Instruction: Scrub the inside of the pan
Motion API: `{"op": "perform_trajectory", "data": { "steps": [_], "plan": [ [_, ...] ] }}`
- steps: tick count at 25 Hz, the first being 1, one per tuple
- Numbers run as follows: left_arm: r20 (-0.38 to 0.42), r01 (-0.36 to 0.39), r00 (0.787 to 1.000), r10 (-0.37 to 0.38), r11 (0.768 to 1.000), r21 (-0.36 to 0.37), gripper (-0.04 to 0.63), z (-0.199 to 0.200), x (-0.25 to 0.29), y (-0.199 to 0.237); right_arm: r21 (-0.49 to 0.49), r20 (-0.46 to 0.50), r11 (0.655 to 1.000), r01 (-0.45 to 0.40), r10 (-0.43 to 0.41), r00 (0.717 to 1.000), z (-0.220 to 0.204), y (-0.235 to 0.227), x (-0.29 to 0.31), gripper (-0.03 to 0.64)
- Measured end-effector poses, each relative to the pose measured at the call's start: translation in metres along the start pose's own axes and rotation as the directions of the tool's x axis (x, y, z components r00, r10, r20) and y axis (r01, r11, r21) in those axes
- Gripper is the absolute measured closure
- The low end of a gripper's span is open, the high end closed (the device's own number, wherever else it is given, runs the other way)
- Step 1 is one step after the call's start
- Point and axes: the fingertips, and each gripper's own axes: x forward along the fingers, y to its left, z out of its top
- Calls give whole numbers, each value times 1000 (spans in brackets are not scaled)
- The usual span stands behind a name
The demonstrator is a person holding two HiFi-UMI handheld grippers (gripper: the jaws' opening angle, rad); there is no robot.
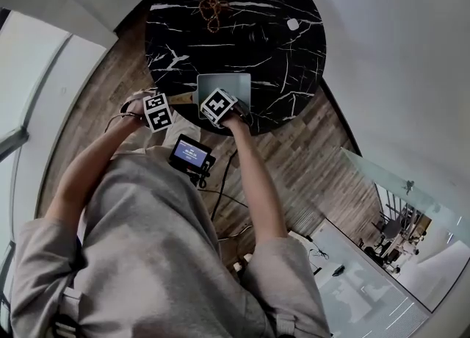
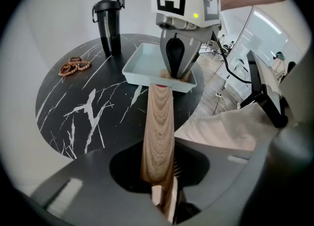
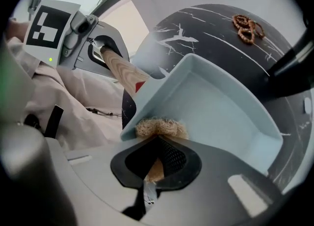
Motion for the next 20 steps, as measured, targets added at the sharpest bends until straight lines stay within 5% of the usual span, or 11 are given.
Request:
{"op": "perform_trajectory", "data": {
  "steps": [7, 11, 13, 15, 17, 20],
  "plan": [
    [-13, 5, 1000, -5, 1000, -6, 525, 0, 0, -1, 156, 124, 986, -61, 42, 991, 8, 7, -3, 600],
    [-7, -2, 1000, 2, 1000, 10, 523, -2, 1, 0, 349, 338, 912, -214, 90, 937, 6, 4, -15, 598],
    [36, 3, 999, -3, 1000, 14, 506, 1, -1, 3, 431, 494, 835, -344, 101, 864, 8, 3, -33, 598],
    [99, 15, 995, -16, 1000, 7, 419, 3, -8, 5, 445, 649, 774, -450, 68, 758, 14, 7, -62, 597],
    [150, 14, 989, -16, 1000, 14, 361, 4, -20, 10, 412, 773, 759, -504, 2, 635, 20, 13, -98, 597],
    [233, -23, 972, 12, 999, 44, 333, 11, -50, 17, 388, 878, 785, -483, -155, 452, 17, 16, -155, 595]
  ]
}}
